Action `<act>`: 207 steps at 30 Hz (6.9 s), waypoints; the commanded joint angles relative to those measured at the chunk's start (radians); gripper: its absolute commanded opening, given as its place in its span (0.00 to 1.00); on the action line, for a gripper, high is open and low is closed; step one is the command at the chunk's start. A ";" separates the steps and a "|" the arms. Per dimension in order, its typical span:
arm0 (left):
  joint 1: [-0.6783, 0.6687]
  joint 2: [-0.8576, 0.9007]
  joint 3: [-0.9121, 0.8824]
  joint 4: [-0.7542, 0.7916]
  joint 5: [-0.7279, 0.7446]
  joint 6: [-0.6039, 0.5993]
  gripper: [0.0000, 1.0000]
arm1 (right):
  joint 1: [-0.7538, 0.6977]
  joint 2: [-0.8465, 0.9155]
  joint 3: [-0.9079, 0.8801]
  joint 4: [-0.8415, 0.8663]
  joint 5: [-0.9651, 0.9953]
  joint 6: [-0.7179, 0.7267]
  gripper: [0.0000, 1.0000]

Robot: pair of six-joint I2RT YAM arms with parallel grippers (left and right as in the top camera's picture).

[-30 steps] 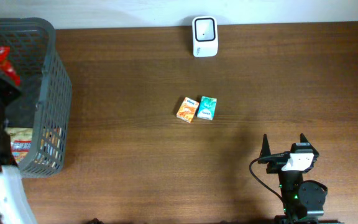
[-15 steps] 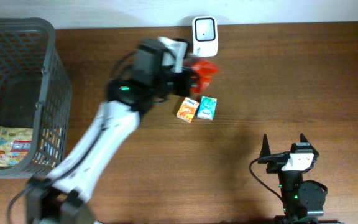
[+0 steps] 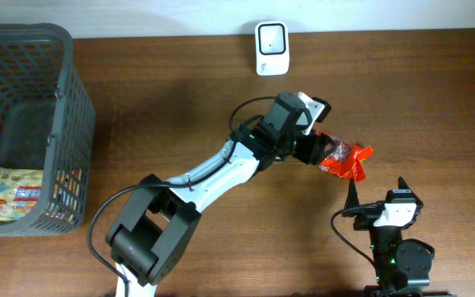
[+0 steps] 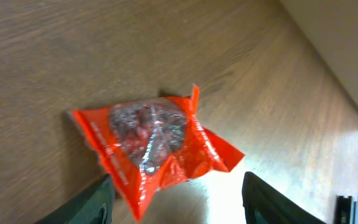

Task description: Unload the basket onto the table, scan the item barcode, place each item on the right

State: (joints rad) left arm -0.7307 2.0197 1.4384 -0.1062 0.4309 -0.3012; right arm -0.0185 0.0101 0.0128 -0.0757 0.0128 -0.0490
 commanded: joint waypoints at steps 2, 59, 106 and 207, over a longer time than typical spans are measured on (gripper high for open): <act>0.081 -0.161 0.027 -0.082 -0.106 0.072 0.66 | 0.005 -0.006 -0.007 -0.006 0.002 0.001 0.98; 1.238 0.092 0.493 -1.272 -0.744 -0.447 0.93 | 0.005 -0.006 -0.007 -0.006 0.002 0.001 0.98; 1.234 0.185 1.175 -1.562 -0.676 -0.352 0.00 | 0.005 -0.006 -0.007 -0.006 0.002 0.001 0.98; 0.279 0.045 0.320 -0.955 -0.521 -0.084 0.99 | 0.005 -0.001 -0.007 -0.006 0.002 0.001 0.98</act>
State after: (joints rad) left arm -0.4522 2.0518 1.8137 -1.1091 -0.1013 -0.3920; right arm -0.0185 0.0101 0.0128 -0.0757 0.0128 -0.0494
